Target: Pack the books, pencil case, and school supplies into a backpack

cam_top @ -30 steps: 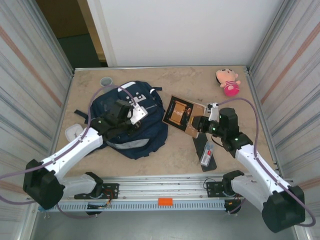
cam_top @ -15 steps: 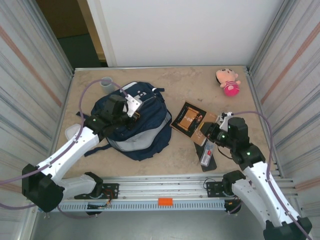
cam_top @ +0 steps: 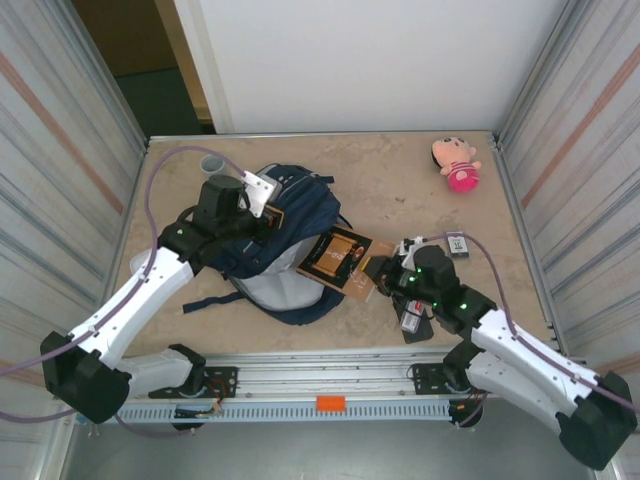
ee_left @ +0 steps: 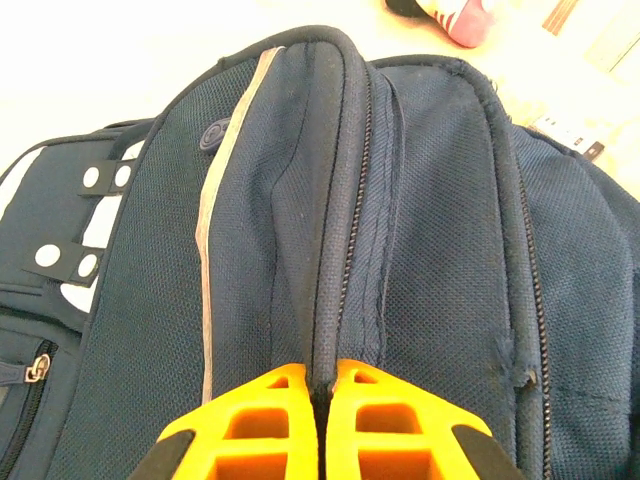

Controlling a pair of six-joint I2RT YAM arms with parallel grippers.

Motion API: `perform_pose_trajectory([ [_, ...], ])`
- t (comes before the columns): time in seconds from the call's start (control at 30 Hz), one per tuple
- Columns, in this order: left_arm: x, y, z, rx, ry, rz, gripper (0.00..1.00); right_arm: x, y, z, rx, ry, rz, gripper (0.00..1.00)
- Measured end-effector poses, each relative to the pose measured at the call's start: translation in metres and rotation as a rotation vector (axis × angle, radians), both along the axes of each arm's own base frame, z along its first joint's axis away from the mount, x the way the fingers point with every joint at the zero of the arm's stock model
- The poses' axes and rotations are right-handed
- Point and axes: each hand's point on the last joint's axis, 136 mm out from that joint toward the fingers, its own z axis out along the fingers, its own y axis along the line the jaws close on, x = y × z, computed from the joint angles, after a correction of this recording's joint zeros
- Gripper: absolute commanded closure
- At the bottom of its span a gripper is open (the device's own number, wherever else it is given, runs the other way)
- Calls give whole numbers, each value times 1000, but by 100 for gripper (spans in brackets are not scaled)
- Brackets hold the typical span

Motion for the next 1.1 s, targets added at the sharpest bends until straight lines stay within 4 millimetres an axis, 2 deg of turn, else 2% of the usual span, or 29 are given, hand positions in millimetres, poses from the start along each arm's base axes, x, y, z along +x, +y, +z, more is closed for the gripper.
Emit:
perform_pose_trajectory([
  [0.23,3,5,3,-46,29,13,100,11,27,-14,-33,-34,-75,100],
  [0.53,6,9,10,-83,36,21,100,34,66,-10,-27,-116,-136,100],
  [0.8,6,9,14,-107,43,12,100,72,106,-18,-24,-139,-203,100],
  [1.1,8,12,22,-142,48,18,100,115,161,-47,-19,-132,-270,100],
])
